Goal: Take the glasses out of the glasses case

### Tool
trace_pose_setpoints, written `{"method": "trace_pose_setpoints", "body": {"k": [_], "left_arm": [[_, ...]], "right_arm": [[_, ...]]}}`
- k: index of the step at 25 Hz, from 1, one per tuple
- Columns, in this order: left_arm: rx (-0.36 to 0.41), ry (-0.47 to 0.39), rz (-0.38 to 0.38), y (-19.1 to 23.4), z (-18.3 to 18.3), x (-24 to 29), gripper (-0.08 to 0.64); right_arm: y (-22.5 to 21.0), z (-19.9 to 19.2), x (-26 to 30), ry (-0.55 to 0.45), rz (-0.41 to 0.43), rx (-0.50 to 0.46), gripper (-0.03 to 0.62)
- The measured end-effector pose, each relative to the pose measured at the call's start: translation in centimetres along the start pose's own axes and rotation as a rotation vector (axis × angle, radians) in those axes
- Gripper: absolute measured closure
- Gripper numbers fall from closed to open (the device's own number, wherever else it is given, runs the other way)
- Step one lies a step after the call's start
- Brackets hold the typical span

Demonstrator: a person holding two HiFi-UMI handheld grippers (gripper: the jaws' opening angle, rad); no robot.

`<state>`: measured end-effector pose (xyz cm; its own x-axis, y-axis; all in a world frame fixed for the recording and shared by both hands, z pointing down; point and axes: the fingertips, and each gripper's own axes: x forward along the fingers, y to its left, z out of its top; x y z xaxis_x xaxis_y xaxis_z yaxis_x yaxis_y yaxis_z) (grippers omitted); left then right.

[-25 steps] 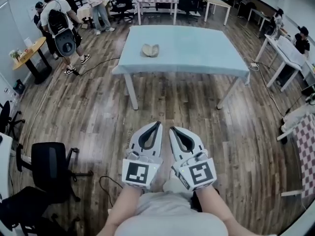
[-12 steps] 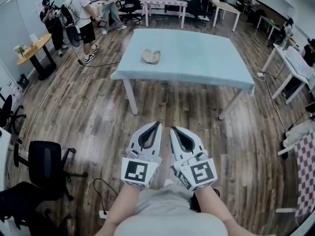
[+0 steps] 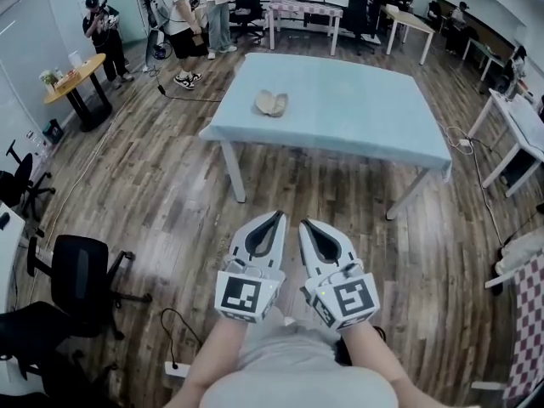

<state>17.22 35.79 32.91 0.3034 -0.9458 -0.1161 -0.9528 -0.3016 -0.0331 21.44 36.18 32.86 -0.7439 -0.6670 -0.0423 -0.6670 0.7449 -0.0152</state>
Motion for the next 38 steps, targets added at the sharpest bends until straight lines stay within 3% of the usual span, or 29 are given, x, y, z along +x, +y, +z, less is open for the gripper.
{"method": "trace_pose_setpoints", "body": {"k": [18, 30, 38], "left_arm": [[-0.008, 0.022, 0.008, 0.3, -1.0, 1.5, 0.554], [0.037, 0.014, 0.001, 7.6, -1.1, 5.0, 0.554], [0.017, 0.026, -0.019, 11.9, -2.2, 9.4, 0.554]], "right_arm": [[-1.6, -0.5, 1.4, -0.009, 0.002, 0.015, 0.584], [-1.8, -0.3, 9.5, -0.042, -0.001, 0.021, 0.584], [-4.3, -1.2, 14.9, -0.022, -0.036, 0.045, 0.584]]}}
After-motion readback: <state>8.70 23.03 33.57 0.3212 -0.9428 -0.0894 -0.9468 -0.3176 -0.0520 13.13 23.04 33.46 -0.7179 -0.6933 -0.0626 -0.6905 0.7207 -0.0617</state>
